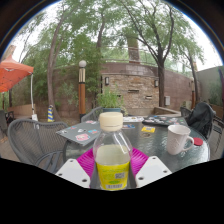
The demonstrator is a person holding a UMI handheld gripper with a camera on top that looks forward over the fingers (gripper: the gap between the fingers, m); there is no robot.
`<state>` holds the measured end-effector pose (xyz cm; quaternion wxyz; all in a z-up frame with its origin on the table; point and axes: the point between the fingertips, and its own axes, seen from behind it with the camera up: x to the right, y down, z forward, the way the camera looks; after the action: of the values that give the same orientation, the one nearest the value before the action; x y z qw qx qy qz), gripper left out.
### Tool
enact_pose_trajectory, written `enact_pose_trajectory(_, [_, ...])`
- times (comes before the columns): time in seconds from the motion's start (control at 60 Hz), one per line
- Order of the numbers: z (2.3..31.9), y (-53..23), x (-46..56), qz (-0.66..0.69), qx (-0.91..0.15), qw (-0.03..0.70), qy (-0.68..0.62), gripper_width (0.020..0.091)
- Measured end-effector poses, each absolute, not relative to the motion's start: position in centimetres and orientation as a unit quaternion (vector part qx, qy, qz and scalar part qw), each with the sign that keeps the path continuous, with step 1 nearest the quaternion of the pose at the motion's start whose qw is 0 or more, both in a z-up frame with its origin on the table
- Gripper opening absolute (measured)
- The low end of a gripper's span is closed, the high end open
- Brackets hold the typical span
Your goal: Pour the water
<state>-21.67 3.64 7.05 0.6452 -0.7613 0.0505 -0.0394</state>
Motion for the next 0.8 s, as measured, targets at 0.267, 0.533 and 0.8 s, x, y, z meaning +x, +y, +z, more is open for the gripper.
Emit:
enact_pose_trajectory(0.267, [6.1, 5.5, -22.4, 0.016, -0.808, 0.589, 0.014, 0.0386])
enact_pose_trajectory(0.533, [21.1, 10.6, -14.1, 0.320, -0.683, 0.596, 0.275, 0.0385])
enact_pose_trajectory(0.8, [18.6, 10.4, -6.5, 0.632, -0.382, 0.358, 0.572, 0.0385])
